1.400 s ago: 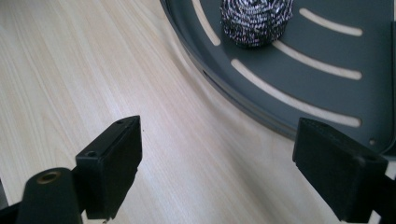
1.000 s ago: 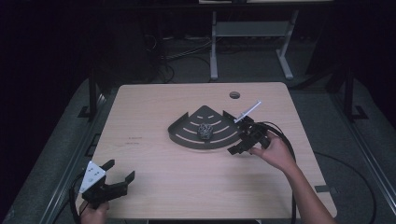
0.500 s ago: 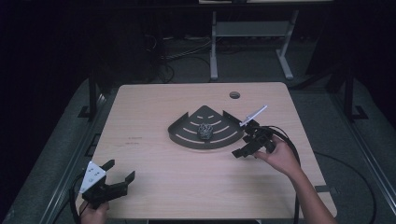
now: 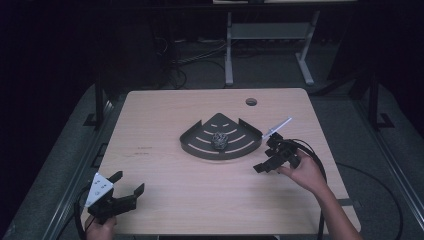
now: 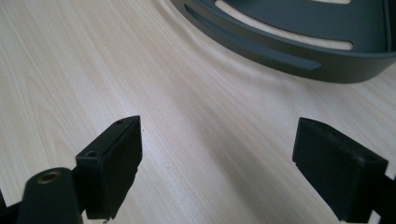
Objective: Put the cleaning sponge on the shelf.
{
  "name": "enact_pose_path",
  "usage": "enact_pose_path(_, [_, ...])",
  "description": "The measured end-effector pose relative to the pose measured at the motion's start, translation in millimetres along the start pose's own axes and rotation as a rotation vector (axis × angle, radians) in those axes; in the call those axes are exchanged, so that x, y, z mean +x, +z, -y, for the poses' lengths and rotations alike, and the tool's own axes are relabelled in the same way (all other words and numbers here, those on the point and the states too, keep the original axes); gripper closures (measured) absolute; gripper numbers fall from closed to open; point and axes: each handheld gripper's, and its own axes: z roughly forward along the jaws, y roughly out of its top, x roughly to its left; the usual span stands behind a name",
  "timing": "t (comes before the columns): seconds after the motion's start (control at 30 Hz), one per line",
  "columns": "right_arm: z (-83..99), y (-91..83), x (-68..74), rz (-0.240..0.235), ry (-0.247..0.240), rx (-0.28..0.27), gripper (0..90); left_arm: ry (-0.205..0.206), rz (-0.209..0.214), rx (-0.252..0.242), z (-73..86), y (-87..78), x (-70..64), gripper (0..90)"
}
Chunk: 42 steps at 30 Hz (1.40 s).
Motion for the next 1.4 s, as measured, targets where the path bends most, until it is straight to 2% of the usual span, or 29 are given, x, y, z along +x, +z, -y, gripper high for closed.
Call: enact_pose_path(1.4, [47.6, -4.8, -1.0, 0.018, 0.042, -0.016, 15.4, 0.005, 0.003, 0.005, -0.2, 1.5, -1.4, 13.3])
